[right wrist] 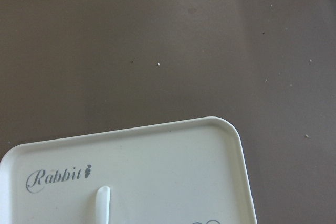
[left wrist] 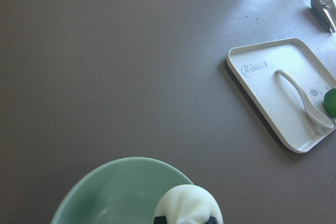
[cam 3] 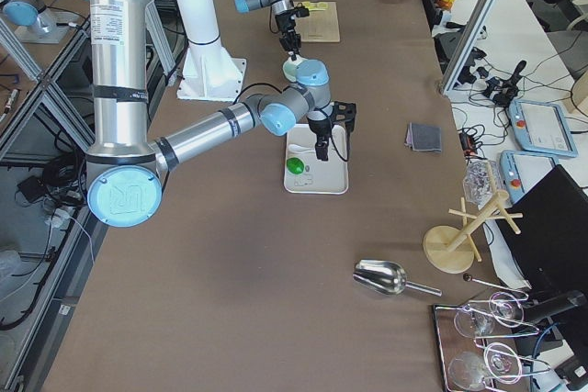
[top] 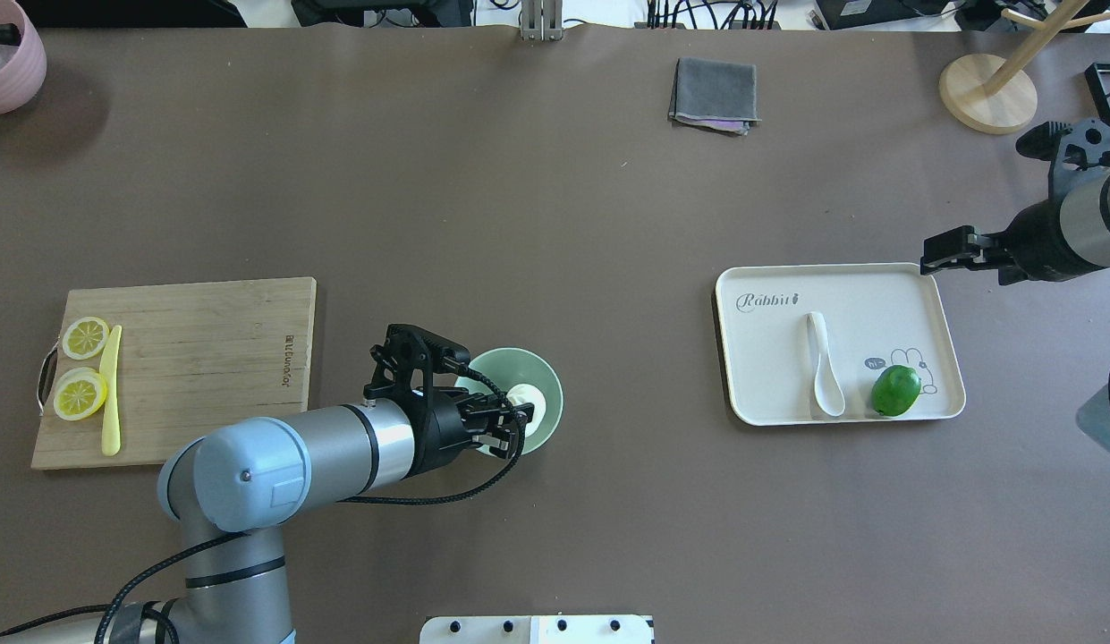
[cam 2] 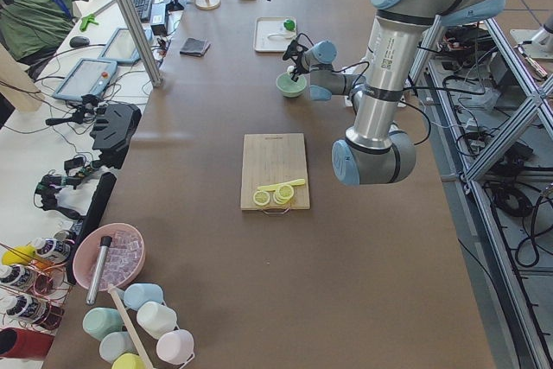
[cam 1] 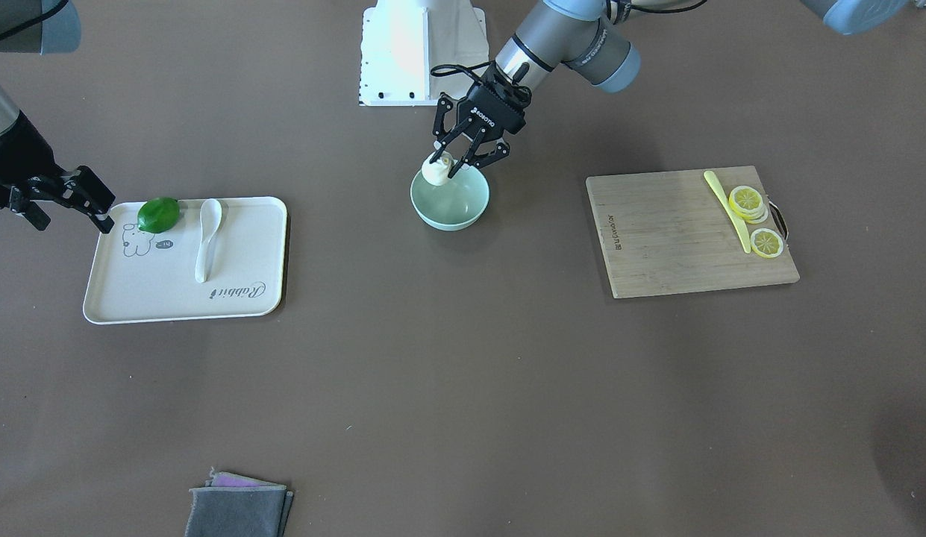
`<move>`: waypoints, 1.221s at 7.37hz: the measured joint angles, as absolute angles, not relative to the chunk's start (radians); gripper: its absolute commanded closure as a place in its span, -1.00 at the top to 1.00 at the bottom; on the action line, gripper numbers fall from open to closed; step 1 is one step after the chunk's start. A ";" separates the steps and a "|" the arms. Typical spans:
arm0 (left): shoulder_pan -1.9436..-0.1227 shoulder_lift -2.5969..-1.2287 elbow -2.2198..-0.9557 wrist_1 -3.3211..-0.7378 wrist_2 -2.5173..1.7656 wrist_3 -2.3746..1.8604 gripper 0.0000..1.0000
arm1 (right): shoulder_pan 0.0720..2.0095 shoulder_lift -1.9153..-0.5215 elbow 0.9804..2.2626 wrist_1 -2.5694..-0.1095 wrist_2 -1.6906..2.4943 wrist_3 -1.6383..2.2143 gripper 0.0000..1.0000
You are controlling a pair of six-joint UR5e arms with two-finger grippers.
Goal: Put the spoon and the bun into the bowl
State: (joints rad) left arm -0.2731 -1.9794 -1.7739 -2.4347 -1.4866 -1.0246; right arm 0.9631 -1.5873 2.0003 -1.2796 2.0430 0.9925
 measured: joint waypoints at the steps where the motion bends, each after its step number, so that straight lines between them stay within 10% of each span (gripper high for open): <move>1: -0.271 -1.978 -1.773 -2.437 -1.483 -1.023 0.94 | 0.963 -1.581 2.000 -1.280 2.042 0.992 1.00; 9: -0.696 -1.825 -1.789 -2.436 -1.824 -0.829 0.94 | 0.732 -1.507 1.978 -1.291 1.833 1.179 0.79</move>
